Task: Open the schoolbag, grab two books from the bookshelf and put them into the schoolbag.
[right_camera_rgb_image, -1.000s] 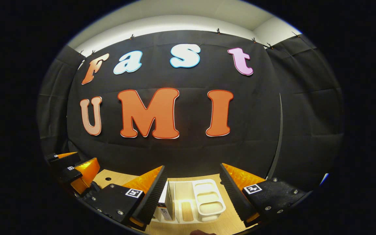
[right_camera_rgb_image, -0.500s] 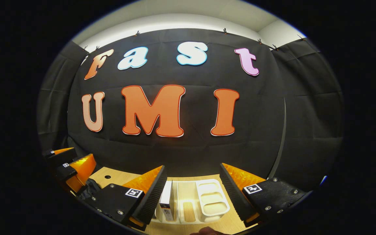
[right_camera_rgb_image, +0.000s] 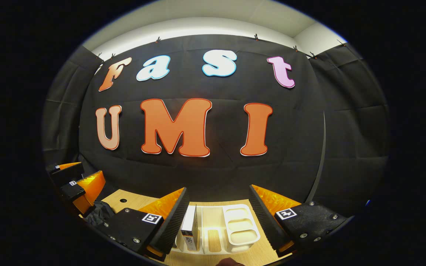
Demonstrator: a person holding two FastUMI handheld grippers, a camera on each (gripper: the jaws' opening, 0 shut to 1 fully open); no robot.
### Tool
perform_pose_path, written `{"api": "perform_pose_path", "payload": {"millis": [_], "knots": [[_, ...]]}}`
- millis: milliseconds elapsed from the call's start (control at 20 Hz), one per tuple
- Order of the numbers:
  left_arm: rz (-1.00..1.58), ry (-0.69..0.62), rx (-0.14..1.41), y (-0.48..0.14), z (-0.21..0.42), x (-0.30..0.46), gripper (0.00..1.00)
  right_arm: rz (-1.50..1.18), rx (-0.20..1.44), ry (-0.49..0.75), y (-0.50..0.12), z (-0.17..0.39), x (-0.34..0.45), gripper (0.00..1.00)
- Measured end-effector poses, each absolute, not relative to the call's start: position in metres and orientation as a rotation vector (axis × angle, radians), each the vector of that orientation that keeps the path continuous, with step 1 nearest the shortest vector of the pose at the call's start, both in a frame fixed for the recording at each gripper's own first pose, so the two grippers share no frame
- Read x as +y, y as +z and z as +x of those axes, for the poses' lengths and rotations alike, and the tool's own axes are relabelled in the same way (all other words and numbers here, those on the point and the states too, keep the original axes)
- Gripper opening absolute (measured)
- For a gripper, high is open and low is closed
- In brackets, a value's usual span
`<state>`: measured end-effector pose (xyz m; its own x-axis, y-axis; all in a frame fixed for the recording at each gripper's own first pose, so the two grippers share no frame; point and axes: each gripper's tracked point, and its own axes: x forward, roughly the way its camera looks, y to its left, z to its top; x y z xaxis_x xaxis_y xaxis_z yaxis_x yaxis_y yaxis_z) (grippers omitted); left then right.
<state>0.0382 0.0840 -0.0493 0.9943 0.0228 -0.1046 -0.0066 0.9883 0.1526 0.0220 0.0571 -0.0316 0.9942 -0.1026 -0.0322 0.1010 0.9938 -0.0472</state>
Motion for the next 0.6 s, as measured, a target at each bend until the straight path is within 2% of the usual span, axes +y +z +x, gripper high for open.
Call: {"api": "perform_pose_path", "payload": {"millis": [250,550,600], "knots": [[0.182,0.014,0.116,-0.054,0.034,0.085,0.95,-0.046,0.022,-0.084,-0.029,0.019,0.058,0.96],[0.298,0.047,0.162,-0.076,0.022,0.102,0.96,-0.087,0.024,-0.127,-0.033,0.02,0.03,0.96],[0.313,0.054,0.183,-0.086,0.018,0.108,1.0,-0.086,0.029,-0.137,-0.035,0.021,0.025,0.95]]}}
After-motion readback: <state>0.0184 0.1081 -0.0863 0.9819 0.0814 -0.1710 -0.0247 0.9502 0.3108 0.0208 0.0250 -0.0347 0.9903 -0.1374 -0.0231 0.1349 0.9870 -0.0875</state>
